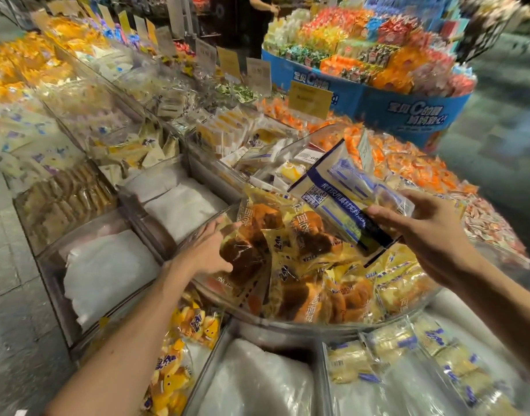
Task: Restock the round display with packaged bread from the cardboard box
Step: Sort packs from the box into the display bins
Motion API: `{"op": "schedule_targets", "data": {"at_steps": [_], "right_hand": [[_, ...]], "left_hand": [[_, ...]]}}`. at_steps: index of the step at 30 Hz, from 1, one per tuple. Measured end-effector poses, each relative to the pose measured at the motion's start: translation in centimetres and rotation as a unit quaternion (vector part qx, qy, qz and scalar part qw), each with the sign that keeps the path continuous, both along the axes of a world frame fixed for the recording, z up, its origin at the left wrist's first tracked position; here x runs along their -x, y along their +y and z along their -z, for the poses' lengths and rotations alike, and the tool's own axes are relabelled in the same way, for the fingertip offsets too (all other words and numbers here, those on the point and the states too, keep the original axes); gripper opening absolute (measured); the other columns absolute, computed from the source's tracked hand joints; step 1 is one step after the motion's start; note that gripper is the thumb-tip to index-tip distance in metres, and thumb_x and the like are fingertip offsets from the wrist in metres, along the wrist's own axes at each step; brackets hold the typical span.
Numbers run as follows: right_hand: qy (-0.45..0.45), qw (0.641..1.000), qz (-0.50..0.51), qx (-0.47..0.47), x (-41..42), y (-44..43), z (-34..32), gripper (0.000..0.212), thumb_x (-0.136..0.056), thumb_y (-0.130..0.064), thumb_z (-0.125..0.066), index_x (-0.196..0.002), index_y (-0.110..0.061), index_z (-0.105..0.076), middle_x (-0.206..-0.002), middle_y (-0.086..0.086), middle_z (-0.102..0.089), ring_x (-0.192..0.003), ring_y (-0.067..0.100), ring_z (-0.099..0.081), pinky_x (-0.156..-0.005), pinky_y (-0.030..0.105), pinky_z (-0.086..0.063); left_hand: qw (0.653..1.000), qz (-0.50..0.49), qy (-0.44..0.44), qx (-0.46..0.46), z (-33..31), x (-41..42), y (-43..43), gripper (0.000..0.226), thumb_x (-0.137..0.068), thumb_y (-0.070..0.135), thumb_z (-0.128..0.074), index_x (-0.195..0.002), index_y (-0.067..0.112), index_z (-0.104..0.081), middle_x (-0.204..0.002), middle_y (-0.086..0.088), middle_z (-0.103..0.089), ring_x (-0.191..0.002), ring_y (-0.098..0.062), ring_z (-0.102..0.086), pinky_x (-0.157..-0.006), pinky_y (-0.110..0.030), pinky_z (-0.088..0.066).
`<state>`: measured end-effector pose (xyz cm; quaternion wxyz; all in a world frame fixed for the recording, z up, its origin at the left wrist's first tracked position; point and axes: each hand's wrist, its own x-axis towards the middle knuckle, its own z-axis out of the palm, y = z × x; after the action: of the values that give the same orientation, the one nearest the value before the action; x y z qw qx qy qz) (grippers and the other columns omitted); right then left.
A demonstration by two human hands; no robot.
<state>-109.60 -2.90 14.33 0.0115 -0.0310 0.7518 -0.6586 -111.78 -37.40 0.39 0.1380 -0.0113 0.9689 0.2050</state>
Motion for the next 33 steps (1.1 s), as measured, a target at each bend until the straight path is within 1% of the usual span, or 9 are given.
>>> {"op": "schedule_targets", "data": {"at_steps": [3, 7, 16, 19, 22, 24, 27, 29, 33], "right_hand": [[0.013, 1.000, 0.004, -0.025, -0.2, 0.2, -0.1, 0.053, -0.065, -0.023, -0.078, -0.116, -0.013, -0.066, -0.119, 0.005, -0.070, -0.097, 0.014, -0.072, -0.085, 0.033, -0.059], [0.011, 0.999, 0.013, -0.043, -0.1, 0.3, 0.0, 0.079, -0.059, -0.032, -0.081, -0.129, -0.005, -0.058, -0.133, 0.011, -0.063, -0.108, 0.019, -0.069, -0.098, 0.043, -0.052], [-0.027, 0.999, -0.007, 0.030, -0.4, -0.4, -0.6, 0.058, -0.068, -0.020, -0.075, -0.121, 0.001, -0.062, -0.113, 0.010, -0.073, -0.097, 0.022, -0.073, -0.086, 0.043, -0.058], [-0.065, 0.993, -0.002, 0.096, -0.1, -0.6, -0.8, 0.048, -0.077, -0.013, -0.071, -0.122, 0.000, -0.062, -0.102, 0.008, -0.076, -0.091, 0.021, -0.074, -0.077, 0.040, -0.062], [-0.116, 0.979, -0.027, 0.164, 0.2, -0.5, -0.7, 0.037, -0.083, -0.015, -0.068, -0.116, -0.002, -0.061, -0.093, 0.011, -0.076, -0.078, 0.021, -0.073, -0.056, 0.030, -0.059], [-0.145, 0.966, -0.063, 0.203, 0.0, -0.4, -0.7, 0.038, -0.082, -0.019, -0.067, -0.115, -0.003, -0.062, -0.095, 0.011, -0.075, -0.080, 0.021, -0.073, -0.060, 0.030, -0.060], [-0.176, 0.951, -0.106, 0.232, -0.6, 0.3, -0.5, 0.039, -0.082, -0.021, -0.065, -0.117, -0.005, -0.063, -0.105, 0.013, -0.073, -0.089, 0.024, -0.072, -0.070, 0.033, -0.062], [-0.183, 0.947, -0.128, 0.230, -1.0, 1.2, -0.2, 0.035, -0.085, -0.021, -0.063, -0.118, -0.008, -0.063, -0.111, 0.015, -0.072, -0.092, 0.026, -0.071, -0.076, 0.038, -0.062], [-0.181, 0.950, -0.124, 0.223, -1.6, 4.3, 0.7, 0.042, -0.082, -0.021, -0.071, -0.120, -0.005, -0.064, -0.114, 0.019, -0.071, -0.092, 0.029, -0.071, -0.086, 0.044, -0.057]], "left_hand": [[0.996, 0.011, -0.072, 0.054, 0.5, 0.1, 0.9, 0.095, -0.078, 0.036, -0.080, -0.155, 0.024, -0.026, -0.141, -0.019, -0.042, -0.128, -0.035, -0.047, -0.098, -0.038, -0.044], [0.999, -0.050, -0.022, -0.002, 3.0, 0.1, 0.8, 0.077, -0.082, 0.028, -0.074, -0.149, 0.034, -0.036, -0.136, -0.012, -0.038, -0.120, -0.034, -0.050, -0.103, -0.042, -0.046], [0.996, -0.088, -0.019, 0.002, 2.6, -1.4, 2.0, 0.064, -0.070, 0.040, -0.070, -0.126, 0.012, -0.059, -0.134, -0.010, -0.054, -0.120, -0.033, -0.054, -0.106, -0.046, -0.045], [0.983, -0.133, 0.086, -0.093, -2.0, -2.3, 2.7, 0.049, -0.085, 0.020, -0.072, -0.129, 0.009, -0.053, -0.130, -0.007, -0.048, -0.126, -0.029, -0.048, -0.108, -0.043, -0.039], [0.927, -0.158, 0.185, -0.285, -6.9, -3.7, 5.6, 0.032, -0.090, 0.036, -0.070, -0.117, 0.020, -0.066, -0.116, 0.003, -0.065, -0.107, -0.021, -0.062, -0.092, -0.039, -0.050], [0.891, -0.141, 0.115, -0.416, -9.0, -4.9, 8.6, 0.042, -0.083, 0.060, -0.066, -0.111, 0.028, -0.064, -0.104, 0.006, -0.070, -0.097, -0.017, -0.065, -0.081, -0.034, -0.051], [0.821, -0.156, -0.041, -0.547, -11.3, -6.0, 12.8, 0.089, -0.068, 0.073, -0.075, -0.132, 0.019, -0.044, -0.132, -0.005, -0.060, -0.122, -0.019, -0.057, -0.103, -0.043, -0.046], [0.775, -0.166, -0.078, -0.604, -11.8, -6.4, 14.5, 0.069, -0.081, 0.047, -0.075, -0.128, 0.014, -0.037, -0.132, -0.017, -0.058, -0.116, -0.026, -0.060, -0.093, -0.044, -0.053], [0.790, -0.148, -0.061, -0.592, -12.4, -7.3, 16.8, 0.026, -0.094, 0.019, -0.063, -0.107, 0.015, -0.041, -0.112, -0.019, -0.064, -0.088, -0.023, -0.065, -0.054, -0.028, -0.051]]}}
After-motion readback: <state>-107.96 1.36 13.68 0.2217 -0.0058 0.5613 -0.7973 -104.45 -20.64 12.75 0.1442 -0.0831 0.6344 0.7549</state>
